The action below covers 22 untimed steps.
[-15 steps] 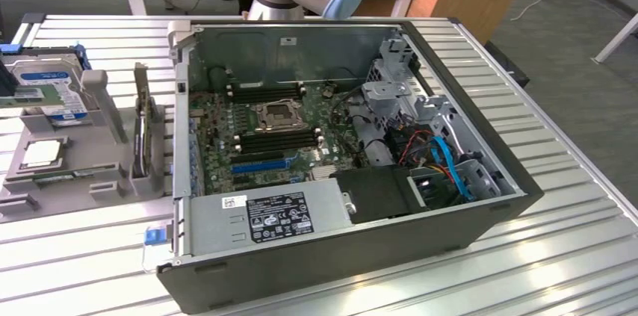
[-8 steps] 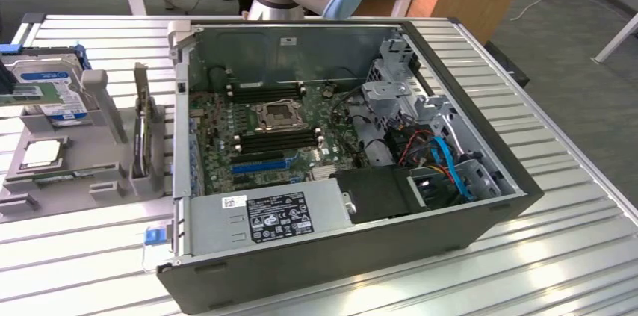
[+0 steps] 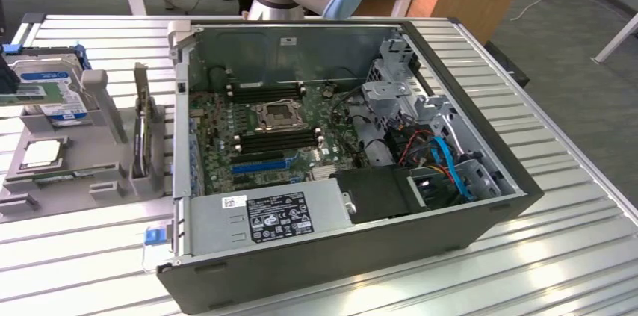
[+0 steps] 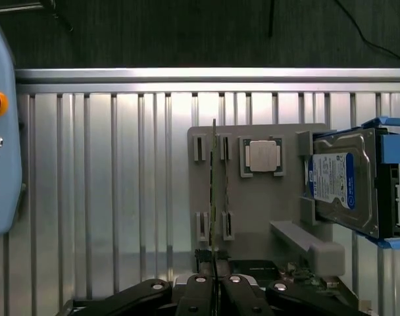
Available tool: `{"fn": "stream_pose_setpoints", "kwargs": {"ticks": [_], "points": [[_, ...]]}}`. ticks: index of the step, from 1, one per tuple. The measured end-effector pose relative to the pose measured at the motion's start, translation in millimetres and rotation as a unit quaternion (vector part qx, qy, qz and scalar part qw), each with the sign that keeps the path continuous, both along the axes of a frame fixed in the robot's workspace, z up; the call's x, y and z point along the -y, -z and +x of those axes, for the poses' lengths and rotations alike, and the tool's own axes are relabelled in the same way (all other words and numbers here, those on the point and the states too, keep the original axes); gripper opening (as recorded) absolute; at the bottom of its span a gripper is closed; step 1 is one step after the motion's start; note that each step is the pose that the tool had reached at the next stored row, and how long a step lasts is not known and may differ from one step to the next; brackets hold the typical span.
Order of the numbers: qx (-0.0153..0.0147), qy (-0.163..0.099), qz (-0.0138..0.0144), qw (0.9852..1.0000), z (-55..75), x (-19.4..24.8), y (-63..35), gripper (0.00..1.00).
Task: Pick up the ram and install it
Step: 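Pick up the ram and move it above insertion slot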
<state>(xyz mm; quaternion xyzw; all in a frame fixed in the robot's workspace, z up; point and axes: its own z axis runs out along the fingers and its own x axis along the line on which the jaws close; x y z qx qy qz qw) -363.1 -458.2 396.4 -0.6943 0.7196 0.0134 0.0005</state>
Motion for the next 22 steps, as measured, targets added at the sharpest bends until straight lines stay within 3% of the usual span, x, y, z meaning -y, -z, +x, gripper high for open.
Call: {"fn": "stream_pose_setpoints", "kwargs": {"ticks": [22], "points": [[0.0, 0.0, 0.0001, 1.0, 44.0, 0.0, 0.1, 0.12]]}}
